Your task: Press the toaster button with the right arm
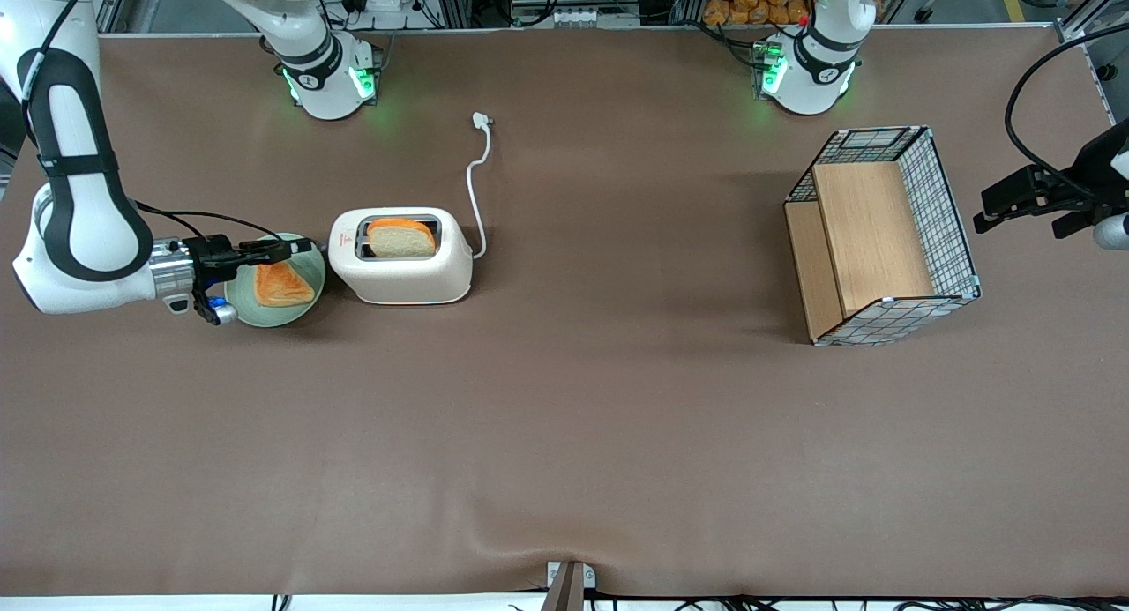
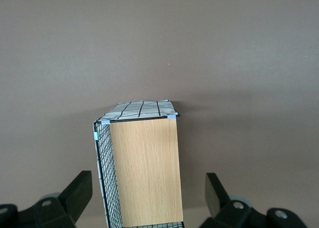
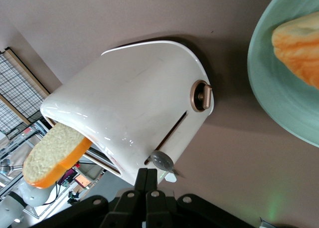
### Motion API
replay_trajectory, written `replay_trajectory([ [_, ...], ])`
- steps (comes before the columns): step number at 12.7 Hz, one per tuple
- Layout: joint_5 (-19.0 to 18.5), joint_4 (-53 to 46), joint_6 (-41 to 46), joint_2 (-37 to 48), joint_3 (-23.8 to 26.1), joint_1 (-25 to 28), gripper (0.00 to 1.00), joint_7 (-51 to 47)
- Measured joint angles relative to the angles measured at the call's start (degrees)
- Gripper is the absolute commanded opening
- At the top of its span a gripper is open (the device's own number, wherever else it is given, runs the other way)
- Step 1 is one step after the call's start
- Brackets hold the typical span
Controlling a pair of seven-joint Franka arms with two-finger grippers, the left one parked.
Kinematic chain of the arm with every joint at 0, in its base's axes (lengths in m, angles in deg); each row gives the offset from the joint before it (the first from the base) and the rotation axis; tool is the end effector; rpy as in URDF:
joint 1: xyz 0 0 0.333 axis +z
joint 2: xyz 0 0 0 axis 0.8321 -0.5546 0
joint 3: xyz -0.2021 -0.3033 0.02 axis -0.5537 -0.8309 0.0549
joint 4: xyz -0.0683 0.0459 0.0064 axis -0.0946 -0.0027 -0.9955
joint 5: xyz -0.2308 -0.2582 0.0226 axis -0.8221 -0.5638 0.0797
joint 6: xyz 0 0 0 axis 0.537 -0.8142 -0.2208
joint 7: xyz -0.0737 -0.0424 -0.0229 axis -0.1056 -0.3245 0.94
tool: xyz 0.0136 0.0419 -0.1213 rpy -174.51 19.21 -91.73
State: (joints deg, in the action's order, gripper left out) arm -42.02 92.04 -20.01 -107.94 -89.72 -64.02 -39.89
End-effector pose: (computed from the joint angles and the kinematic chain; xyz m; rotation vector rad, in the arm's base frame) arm 0.5010 -0.0213 0.3283 -2.2626 0.2489 0.7240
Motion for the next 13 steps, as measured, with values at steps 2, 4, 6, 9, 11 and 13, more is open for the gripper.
replay_trajectory([
  [2, 1.1, 0.3, 0.0, -0.6, 0.0, 0.0, 0.00, 0.4],
  [4, 1.6, 1.0, 0.0, -0.8, 0.0, 0.0, 0.00, 0.6],
  [6, 1.7, 1.3, 0.0, -1.0, 0.0, 0.0, 0.00, 0.7],
  [9, 1.9, 1.3, -0.9, -2.0, 0.0, 0.0, 0.00, 1.5],
  [11, 2.1, 1.3, -1.6, -3.1, 0.0, 0.0, 0.00, 2.6],
  [13, 2.3, 1.3, -2.3, -4.1, 0.0, -0.1, 0.00, 3.4],
])
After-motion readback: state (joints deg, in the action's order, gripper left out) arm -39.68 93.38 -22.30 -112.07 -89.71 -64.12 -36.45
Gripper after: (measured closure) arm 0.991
